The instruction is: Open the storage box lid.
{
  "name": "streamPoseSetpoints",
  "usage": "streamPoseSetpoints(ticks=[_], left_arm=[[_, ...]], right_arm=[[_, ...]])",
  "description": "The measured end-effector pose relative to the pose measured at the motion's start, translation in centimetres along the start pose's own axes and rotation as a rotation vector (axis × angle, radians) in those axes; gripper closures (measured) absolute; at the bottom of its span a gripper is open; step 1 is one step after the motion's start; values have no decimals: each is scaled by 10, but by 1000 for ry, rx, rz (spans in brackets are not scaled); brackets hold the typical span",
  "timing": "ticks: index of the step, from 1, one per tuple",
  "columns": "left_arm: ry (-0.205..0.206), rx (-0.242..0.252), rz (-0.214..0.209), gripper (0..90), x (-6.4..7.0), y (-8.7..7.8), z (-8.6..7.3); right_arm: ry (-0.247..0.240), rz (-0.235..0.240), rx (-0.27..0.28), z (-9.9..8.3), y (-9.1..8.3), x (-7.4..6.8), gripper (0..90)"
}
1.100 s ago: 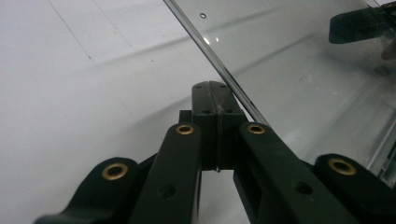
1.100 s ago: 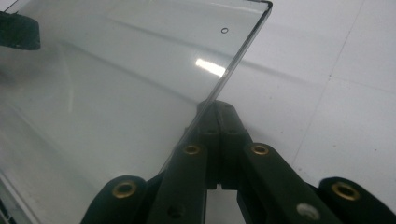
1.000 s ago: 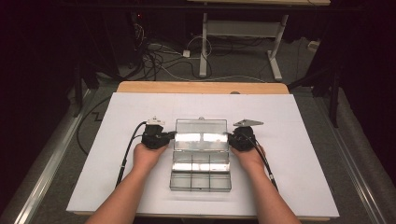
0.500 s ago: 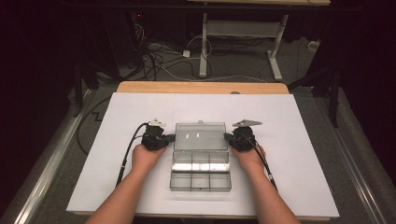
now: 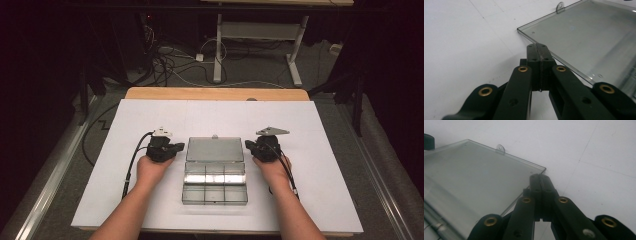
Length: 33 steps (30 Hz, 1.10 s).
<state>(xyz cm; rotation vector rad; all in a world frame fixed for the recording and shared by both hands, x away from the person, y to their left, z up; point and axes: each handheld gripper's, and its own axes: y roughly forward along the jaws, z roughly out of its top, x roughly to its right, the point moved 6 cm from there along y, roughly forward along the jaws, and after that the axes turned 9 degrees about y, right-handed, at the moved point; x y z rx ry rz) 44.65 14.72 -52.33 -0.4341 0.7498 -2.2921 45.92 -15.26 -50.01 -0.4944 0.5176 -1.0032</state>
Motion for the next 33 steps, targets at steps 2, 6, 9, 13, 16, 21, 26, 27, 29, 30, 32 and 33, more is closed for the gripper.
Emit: streamPoseSetpoints(ticks=[2,6,9,13,16,21,26,27,29,30,32,33], left_arm=[[2,10,-5,876,3,-6,-5],[18,31,0,876,11,-20,-16],[30,46,-5,876,16,-31,-26],[44,56,-6,876,23,-43,-40],[58,47,-5,876,28,-49,-49],[90,31,3,875,37,-62,-63],[94,63,-1,873,43,-73,-74],[97,69,4,872,44,-73,-74],[115,63,14,827,46,-73,-74],[119,68,6,806,48,-72,-73],[142,63,1,759,50,-72,-74],[149,62,-4,719,51,-71,-74]], right_arm=[[-10,6,14,-2,-8,-2,900],[-24,23,37,-11,-24,-6,900],[-42,31,53,-19,-35,-9,900],[-56,41,71,-29,-47,-12,900],[-61,48,73,-37,-55,-13,900],[-66,62,70,-52,-68,-17,900],[-78,64,63,-69,-82,-19,900],[-77,66,68,-72,-83,-19,900],[-73,74,82,-77,-84,-20,900],[-73,78,81,-79,-83,-21,894],[-91,84,58,-82,-81,-24,848],[-97,78,58,-82,-80,-24,825]])
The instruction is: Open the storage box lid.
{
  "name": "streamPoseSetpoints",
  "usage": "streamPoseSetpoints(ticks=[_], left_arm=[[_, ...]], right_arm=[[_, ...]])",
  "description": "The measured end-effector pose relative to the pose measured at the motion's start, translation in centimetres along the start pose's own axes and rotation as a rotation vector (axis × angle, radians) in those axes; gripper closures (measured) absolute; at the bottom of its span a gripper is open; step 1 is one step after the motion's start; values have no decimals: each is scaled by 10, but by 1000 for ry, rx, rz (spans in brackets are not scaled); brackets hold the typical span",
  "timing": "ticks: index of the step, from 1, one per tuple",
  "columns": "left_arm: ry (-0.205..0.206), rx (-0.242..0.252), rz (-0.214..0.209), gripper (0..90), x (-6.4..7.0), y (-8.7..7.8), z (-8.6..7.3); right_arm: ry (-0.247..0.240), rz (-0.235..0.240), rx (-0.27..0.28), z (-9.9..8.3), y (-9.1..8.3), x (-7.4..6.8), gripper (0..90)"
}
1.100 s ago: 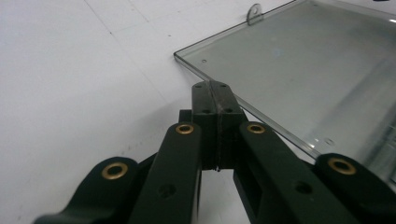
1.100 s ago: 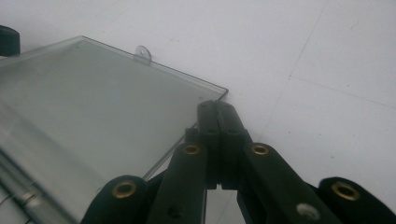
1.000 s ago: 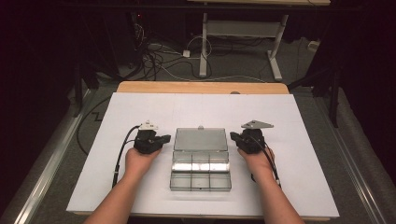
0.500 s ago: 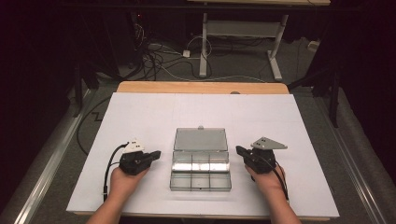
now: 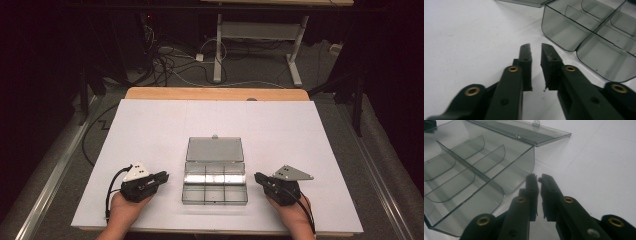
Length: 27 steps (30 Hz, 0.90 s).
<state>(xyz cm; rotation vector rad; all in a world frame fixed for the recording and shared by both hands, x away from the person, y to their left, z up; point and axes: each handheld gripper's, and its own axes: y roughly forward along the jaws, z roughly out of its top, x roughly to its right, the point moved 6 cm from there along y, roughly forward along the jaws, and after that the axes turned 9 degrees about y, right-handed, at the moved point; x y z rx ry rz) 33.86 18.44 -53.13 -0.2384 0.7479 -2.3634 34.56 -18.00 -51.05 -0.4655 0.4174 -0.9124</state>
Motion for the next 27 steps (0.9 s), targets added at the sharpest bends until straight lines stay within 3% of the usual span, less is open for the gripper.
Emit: streamPoseSetpoints(ticks=[6,11,19,24,27], left_arm=[[5,1,-9,502,0,0,0],[13,1,-14,420,1,0,0],[5,5,-5,163,0,-1,0],[-16,14,4,39,-1,-2,-1],[-19,31,13,24,-2,-3,0]], right_arm=[[1,-5,-5,-3,2,-1,679],[6,18,-12,-4,3,-1,555],[3,19,1,-2,2,0,300],[21,17,6,-1,3,3,157],[24,6,3,-1,3,4,105]])
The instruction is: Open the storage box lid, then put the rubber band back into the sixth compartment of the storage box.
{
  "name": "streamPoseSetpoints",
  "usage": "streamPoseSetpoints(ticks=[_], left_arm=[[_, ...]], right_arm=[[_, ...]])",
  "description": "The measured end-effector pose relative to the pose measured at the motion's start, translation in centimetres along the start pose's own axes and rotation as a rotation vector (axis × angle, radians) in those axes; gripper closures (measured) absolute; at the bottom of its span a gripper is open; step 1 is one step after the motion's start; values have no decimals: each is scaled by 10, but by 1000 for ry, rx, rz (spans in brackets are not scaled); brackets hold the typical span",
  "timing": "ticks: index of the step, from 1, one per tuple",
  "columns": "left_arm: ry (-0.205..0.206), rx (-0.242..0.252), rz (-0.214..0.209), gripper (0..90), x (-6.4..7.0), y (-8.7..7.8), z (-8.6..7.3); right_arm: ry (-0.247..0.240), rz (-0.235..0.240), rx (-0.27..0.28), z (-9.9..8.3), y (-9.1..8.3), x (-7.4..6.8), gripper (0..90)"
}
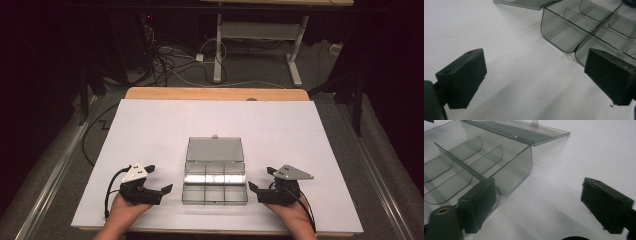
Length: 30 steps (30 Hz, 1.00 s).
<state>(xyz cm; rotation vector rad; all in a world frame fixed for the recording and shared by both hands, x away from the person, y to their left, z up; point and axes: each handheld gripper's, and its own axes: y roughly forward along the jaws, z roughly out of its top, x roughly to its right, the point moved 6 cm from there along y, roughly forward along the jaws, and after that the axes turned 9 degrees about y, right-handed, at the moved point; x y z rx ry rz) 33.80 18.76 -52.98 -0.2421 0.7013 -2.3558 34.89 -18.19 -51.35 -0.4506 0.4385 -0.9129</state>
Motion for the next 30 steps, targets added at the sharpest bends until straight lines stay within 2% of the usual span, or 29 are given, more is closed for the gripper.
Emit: streamPoseSetpoints(ticks=[1,4,8,13,30], left_arm=[[-3,-1,0,0,0,0,0],[-14,-4,-4,0,-2,0,0],[-24,-20,2,0,-3,2,-1],[-16,-28,3,0,-1,3,-1],[-4,-38,-10,0,0,4,-1]], right_arm=[[-7,-3,0,0,0,0,74],[-9,-13,1,0,0,0,3],[-6,-30,5,0,-1,1,2],[-3,-51,2,0,-5,4,2],[13,-74,13,-2,-19,19,11]])
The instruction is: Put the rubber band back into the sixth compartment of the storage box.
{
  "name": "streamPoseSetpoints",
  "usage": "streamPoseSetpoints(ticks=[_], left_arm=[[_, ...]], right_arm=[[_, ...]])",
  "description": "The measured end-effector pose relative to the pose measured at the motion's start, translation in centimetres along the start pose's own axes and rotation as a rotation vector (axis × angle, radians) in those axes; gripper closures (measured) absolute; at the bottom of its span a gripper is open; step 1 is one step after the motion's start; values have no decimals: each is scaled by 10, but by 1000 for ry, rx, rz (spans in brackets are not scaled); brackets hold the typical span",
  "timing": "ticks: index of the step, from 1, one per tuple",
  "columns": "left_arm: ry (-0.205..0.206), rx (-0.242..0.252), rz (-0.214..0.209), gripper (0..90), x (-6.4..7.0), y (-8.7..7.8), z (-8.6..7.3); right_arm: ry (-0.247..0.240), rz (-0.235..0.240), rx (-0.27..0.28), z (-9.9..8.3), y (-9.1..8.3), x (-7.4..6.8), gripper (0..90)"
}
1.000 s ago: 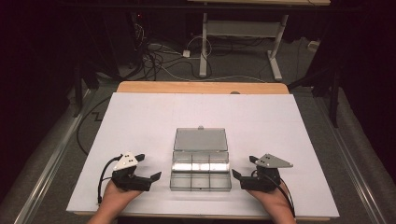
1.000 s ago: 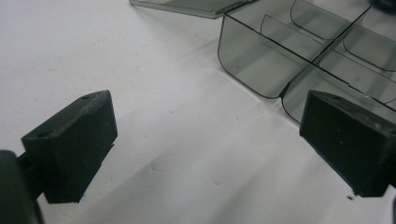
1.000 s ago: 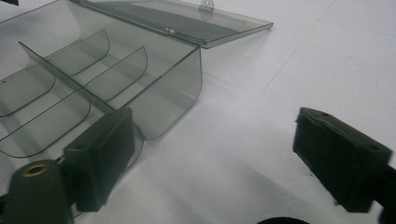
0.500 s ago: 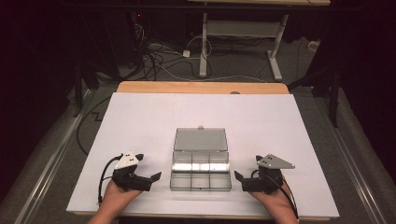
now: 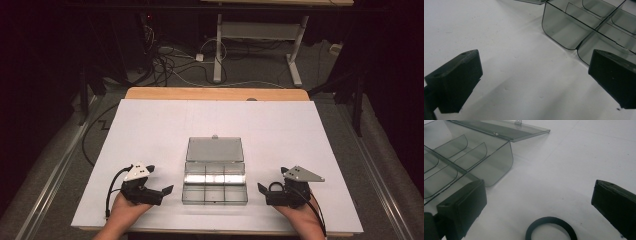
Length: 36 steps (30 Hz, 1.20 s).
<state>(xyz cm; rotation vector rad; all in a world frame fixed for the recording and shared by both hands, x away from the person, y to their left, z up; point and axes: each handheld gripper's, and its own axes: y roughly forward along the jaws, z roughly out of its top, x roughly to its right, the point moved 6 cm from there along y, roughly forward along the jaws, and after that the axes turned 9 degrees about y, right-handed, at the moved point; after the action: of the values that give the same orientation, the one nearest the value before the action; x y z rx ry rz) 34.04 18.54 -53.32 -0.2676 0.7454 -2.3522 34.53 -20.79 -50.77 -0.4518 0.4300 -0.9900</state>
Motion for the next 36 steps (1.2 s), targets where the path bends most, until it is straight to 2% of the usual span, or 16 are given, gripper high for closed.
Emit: streamPoseSetpoints(ticks=[8,12,15,19,26,36], left_arm=[[14,-1,-3,0,1,0,0],[23,3,1,0,2,0,0],[34,5,1,0,3,-1,0],[29,6,-2,0,3,-1,0],[32,8,-1,0,3,-1,0],[33,6,-4,0,3,0,0]], right_arm=[[19,-20,-1,-2,-5,10,34],[14,-28,-4,-3,-9,15,78],[22,-29,-4,-3,-12,19,154],[27,-25,-12,-5,-13,24,203],[32,-53,-31,-9,-16,32,362],[56,-45,-47,-13,-18,34,579]])
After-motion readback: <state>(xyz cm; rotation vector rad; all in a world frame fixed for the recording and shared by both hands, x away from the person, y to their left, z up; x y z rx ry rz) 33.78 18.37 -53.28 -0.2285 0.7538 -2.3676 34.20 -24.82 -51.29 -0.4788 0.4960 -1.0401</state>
